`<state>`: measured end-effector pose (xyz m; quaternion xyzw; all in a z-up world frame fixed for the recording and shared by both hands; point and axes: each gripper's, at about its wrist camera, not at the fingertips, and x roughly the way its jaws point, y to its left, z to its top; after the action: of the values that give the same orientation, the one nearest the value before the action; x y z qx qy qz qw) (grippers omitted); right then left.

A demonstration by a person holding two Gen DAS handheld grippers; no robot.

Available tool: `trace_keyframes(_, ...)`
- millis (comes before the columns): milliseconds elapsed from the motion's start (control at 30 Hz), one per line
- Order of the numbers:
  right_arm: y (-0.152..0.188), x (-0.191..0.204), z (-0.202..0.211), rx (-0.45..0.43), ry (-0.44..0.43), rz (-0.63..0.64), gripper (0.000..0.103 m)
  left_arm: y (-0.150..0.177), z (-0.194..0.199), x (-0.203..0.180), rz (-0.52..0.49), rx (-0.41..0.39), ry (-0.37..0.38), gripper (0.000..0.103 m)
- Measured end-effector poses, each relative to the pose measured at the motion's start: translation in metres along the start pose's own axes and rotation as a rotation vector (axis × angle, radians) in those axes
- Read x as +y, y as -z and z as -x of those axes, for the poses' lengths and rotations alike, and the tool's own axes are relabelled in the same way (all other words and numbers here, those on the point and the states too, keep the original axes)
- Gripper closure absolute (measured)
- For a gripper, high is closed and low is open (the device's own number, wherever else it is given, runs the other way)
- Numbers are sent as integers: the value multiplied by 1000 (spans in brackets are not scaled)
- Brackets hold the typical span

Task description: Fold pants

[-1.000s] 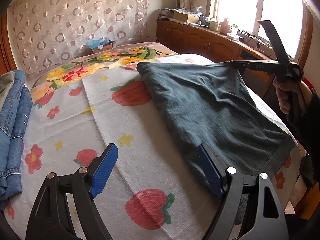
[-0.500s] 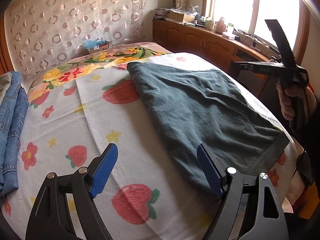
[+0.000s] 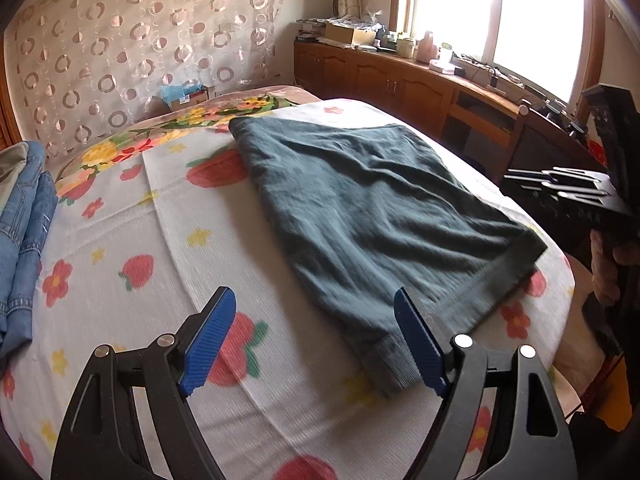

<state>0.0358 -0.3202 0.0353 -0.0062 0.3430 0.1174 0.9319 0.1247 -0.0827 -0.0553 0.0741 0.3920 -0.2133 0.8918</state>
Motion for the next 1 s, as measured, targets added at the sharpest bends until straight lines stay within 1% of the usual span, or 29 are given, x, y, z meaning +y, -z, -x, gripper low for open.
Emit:
trace_keyframes(200, 18, 4, 20, -2, 5, -16, 80, 12, 4, -10, 7, 15, 5, 21)
trace_keyframes(267, 22, 4, 22, 10, -13, -26, 76, 15, 3, -13, 4, 23, 3, 21)
trace_keyframes(333, 27, 5, 24, 12, -11, -22, 74, 18, 3, -15, 2, 27, 1, 21)
trace_keyframes(467, 31, 2, 26, 10, -16, -45, 74, 21, -3, -15, 14, 46, 7, 21)
trace_keyframes(600, 34, 3, 23, 9, -49, -71, 74, 21, -3, -14, 39, 45, 34, 29)
trace_keyframes(633, 36, 3, 24, 9, -59, -78, 74, 20, -3, -13, 50, 51, 32, 29)
trace_keyframes(700, 37, 3, 23, -1, -88, -97, 78, 21, -2, -13, 54, 50, 41, 33)
trace_keyframes(733, 39, 2, 24, -8, -96, -105, 83, 21, -1, -14, 50, 46, 40, 33)
trace_keyframes(867, 43, 0, 24, -10, -101, -113, 91, 22, -3, -16, 39, 48, 47, 41)
trace_keyframes(1000, 44, 7, 32, -25, -121, -90, 93, 24, -3, -16, 32, 54, 37, 41)
